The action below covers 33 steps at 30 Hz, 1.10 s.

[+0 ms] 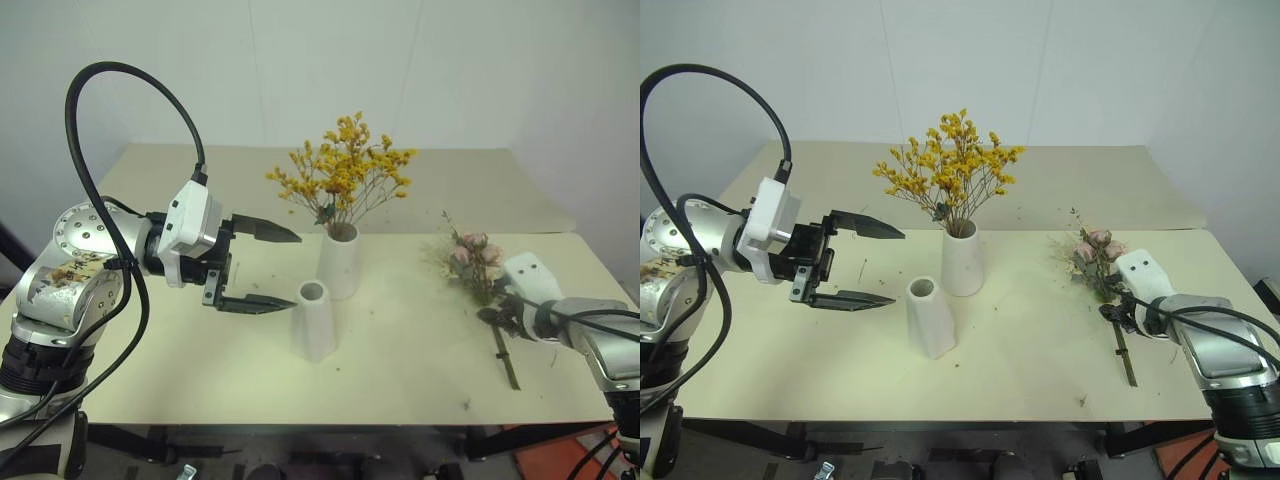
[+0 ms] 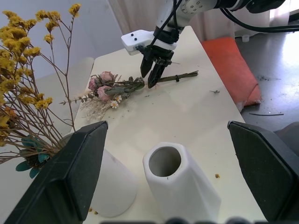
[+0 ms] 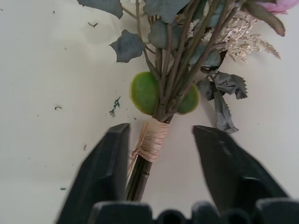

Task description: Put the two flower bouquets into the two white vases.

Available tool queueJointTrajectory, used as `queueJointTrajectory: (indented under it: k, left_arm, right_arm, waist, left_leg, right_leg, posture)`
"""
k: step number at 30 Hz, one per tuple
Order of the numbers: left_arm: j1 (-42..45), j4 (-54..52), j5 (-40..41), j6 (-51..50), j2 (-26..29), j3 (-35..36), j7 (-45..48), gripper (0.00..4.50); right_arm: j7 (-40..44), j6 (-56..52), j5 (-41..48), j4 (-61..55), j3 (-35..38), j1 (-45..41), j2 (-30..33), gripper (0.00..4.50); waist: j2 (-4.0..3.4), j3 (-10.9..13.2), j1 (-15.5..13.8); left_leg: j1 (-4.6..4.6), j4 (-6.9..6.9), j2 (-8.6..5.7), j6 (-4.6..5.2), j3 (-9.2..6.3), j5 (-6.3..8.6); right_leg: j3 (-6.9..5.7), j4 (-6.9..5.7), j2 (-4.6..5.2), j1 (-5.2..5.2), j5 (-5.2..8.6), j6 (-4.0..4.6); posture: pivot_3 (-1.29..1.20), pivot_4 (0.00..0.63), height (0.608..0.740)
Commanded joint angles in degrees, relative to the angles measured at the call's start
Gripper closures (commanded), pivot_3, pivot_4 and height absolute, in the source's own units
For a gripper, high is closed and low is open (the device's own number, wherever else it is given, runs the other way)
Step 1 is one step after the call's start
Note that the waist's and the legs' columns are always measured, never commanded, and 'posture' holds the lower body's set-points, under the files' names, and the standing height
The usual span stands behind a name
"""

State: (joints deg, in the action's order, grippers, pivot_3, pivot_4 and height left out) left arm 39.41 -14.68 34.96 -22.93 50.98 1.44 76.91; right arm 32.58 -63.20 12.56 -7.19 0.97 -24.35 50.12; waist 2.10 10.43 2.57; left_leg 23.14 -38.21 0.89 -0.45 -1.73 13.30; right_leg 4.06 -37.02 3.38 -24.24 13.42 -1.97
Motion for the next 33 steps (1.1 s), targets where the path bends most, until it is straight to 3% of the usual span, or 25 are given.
queueJointTrajectory:
  k: [1,4,12,19,25,30,33]
  left_arm:
    - [0.6,-0.4,-0.2,0.5,0.9,1.6,-0.1,0.00]
    - [0.5,-0.6,-0.1,0.5,0.8,1.7,-0.3,0.00]
    - [0.1,-0.3,-0.6,0.9,1.1,2.0,-0.3,0.00]
    - [0.3,1.2,-0.7,1.8,1.3,3.2,-0.2,0.00]
    - [-0.2,4.2,-0.3,2.9,1.6,5.7,0.6,0.00]
    - [-0.3,4.8,-0.6,2.9,1.3,6.0,0.5,0.00]
    - [-0.6,4.7,-0.3,2.1,1.3,6.1,0.2,0.00]
  right_arm:
    - [0.6,-0.7,0.0,0.3,-0.3,-1.5,0.5,3.36]
    - [0.7,-1.0,0.1,1.0,-0.9,-1.9,0.0,4.24]
    - [-1.3,-0.2,-1.7,0.8,-1.5,-2.1,0.1,4.28]
    - [-8.3,8.2,-3.9,-2.4,7.4,-0.7,-0.7,4.28]
    - [-17.6,27.4,-0.2,-6.4,23.1,-1.2,-13.3,4.28]
    - [-18.2,31.0,14.1,-11.9,34.2,-2.1,-24.6,4.28]
    - [-14.0,35.2,25.4,-17.3,38.5,1.8,-30.2,4.28]
  waist:
    - [0.00,0.0,-0.1]
    - [0.00,0.0,-0.1]
    - [0.00,0.0,0.0]
    - [0.00,0.0,-0.1]
    - [-0.01,0.0,0.0]
    - [-0.01,0.0,-0.1]
    - [-0.02,0.0,-0.4]
  left_leg:
    - [0.00,0.00,0.00,0.00,0.00,0.00]
    - [0.01,-0.01,-0.01,0.00,0.00,0.00]
    - [0.01,-0.02,0.00,0.00,0.00,0.00]
    - [0.04,-0.02,-0.01,0.00,0.00,0.00]
    - [0.01,-0.01,0.01,0.00,-0.01,0.00]
    - [0.03,-0.01,0.01,0.00,-0.01,0.00]
    - [0.03,-0.01,0.03,0.00,-0.07,0.00]
  right_leg:
    - [0.00,0.00,0.00,0.00,0.00,0.00]
    - [0.00,0.00,0.01,0.00,0.00,0.00]
    - [-0.01,0.00,0.00,0.01,0.00,0.00]
    - [0.00,-0.01,0.01,-0.03,0.00,0.00]
    - [0.00,-0.03,-0.01,-0.02,0.00,0.00]
    - [0.01,-0.04,0.01,-0.02,-0.01,0.00]
    - [-0.05,-0.05,0.00,0.00,-0.01,0.01]
  posture:
    - [0.00,0.150,0.740]
    - [0.00,0.150,0.740]
    - [0.00,0.150,0.740]
    - [0.00,0.150,0.740]
    - [0.00,0.150,0.740]
    - [0.00,0.150,0.740]
    - [0.00,0.150,0.740]
